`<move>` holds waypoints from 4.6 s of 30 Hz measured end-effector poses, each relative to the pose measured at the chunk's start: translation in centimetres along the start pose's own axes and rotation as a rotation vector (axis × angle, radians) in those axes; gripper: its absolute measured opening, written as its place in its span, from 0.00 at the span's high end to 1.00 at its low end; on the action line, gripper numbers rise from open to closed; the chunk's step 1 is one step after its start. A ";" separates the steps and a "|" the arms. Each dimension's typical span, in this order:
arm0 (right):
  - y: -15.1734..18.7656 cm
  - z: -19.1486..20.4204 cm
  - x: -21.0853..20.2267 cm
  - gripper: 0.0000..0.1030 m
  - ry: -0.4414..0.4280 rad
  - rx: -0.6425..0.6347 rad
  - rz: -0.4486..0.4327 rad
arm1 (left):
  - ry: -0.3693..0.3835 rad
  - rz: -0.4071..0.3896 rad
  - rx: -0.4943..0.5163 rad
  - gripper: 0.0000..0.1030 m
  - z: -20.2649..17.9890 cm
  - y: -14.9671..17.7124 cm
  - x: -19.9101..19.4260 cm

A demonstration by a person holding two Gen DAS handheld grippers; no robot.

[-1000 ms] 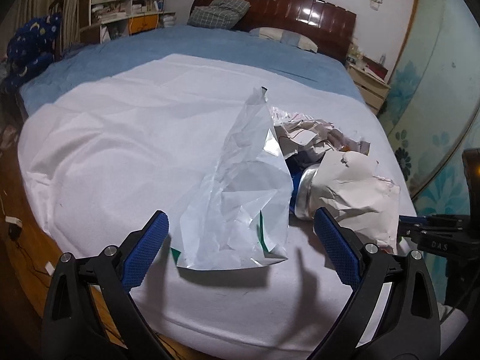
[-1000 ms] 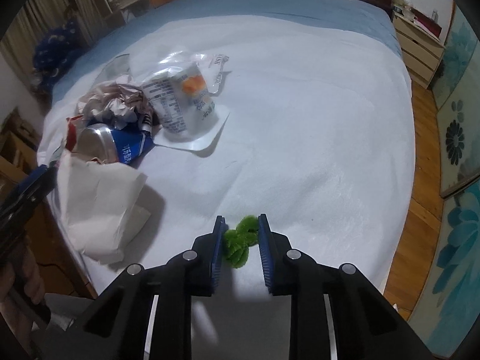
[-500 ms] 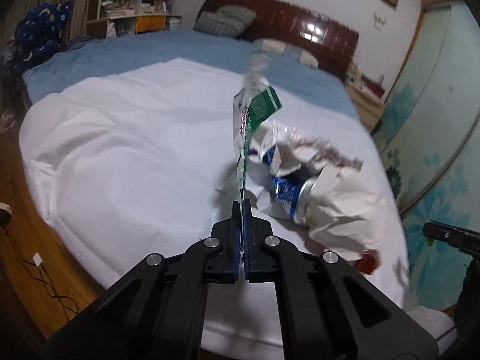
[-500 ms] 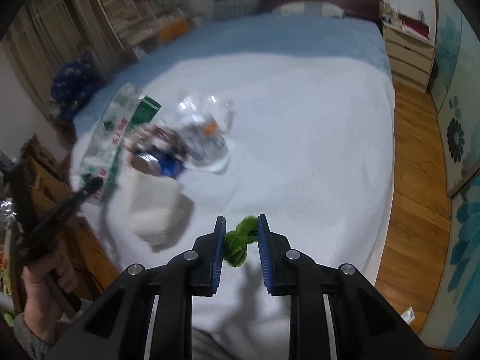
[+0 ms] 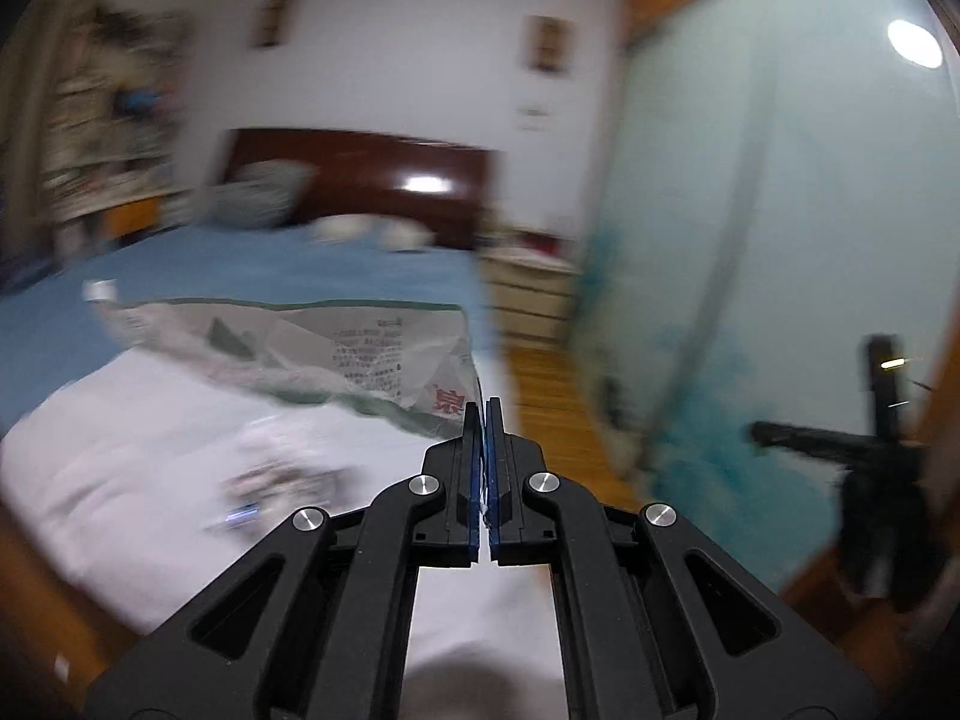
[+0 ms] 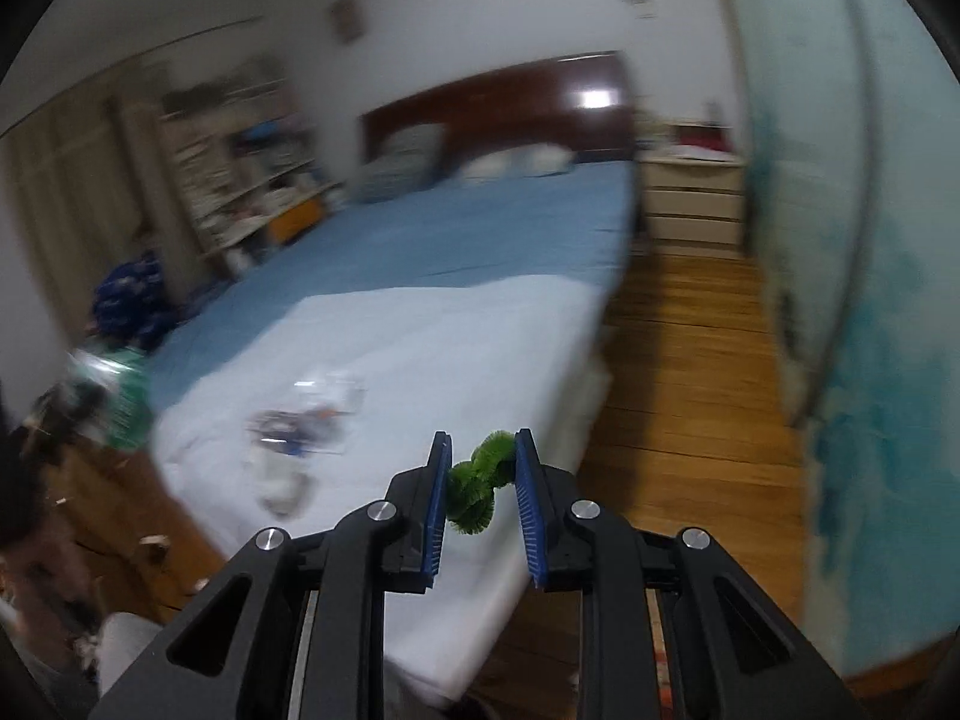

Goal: Collect trash
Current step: 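Carry both items to the red wastebasket and open both tools to drop them, then move both open tools back over the trash on the bed, then grasp the crumpled white paper with the left tool while the right tool grasps a small paper scrap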

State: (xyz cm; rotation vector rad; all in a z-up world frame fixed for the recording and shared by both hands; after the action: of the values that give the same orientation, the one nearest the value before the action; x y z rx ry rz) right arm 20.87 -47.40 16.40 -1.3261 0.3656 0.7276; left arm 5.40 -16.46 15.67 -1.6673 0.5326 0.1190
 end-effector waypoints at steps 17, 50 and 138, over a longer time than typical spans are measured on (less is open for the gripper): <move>34.4 -24.7 2.1 0.78 0.260 0.547 0.536 | 0.434 1.322 0.304 0.99 -30.3 31.9 28.7; 34.0 -22.8 4.3 0.41 0.400 0.556 0.463 | 0.256 1.299 0.319 0.43 -29.0 35.4 29.0; 6.2 29.6 21.7 0.30 -0.135 -0.288 0.294 | -0.068 0.026 -0.591 0.97 26.9 11.8 7.1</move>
State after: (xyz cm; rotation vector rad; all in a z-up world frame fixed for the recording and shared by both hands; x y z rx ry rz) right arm 27.88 -12.65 4.98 -1.5000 0.3608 1.1439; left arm 12.82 6.49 -2.47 -2.2204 0.4950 0.3795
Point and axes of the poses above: each gripper's, at about its wrist camera, not at the fingertips, and x roughly the way its jaws point, z to its left, y to its underside, the point moved 2 cm from there along x, roughly the way its jaws point, and after that the axes turned 1 degree about -y, right-handed, at the moved point
